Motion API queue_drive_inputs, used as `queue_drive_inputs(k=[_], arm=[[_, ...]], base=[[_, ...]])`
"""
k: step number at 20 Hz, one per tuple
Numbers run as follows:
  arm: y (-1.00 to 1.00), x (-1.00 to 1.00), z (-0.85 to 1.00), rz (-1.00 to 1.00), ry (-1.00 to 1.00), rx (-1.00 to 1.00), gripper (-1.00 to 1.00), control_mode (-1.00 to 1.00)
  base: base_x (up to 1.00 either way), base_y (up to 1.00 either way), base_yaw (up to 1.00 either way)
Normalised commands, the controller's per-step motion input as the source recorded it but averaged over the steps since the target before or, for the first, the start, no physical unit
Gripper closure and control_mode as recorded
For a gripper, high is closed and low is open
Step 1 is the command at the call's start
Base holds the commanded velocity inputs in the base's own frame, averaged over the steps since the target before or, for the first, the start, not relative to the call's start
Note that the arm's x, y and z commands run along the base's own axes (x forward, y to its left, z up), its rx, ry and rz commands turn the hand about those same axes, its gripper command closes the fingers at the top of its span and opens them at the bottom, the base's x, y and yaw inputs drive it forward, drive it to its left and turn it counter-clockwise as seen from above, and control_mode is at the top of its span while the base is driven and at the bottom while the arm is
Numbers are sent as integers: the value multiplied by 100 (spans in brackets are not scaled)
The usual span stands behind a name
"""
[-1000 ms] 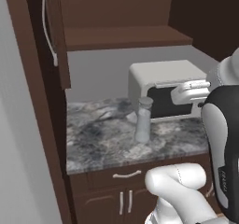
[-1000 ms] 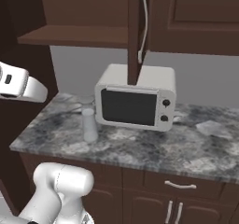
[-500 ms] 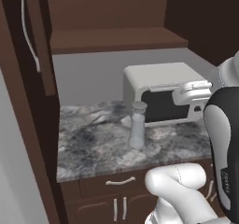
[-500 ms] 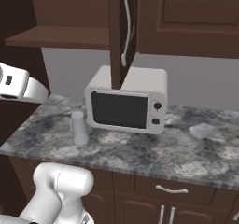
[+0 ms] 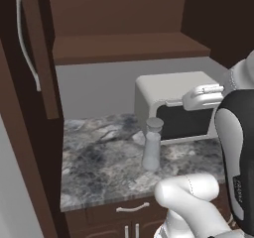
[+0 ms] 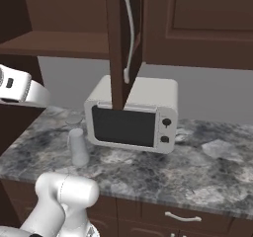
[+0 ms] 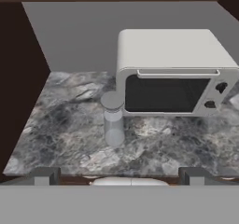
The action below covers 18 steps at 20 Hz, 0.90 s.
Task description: There is a tray on the dining counter. Grab the cup, mug, and pitcher and place them on the tray. The pitcher may be placed next to the tray if it cannot fit the tray.
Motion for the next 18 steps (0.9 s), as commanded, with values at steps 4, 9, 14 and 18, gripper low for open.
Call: queue_drive_inputs(k=[4,9,14,18], arm=[[22,8,-42,0,14,1,-100,-100],[26,13,-81,0,18,2,-100,-100],[6,12,-73,0,7,6,-100,-100],[0,14,-59,0,0,7,-100,-100]], base=[[2,8,0],[0,0,0],[0,0,0],[0,0,0]])
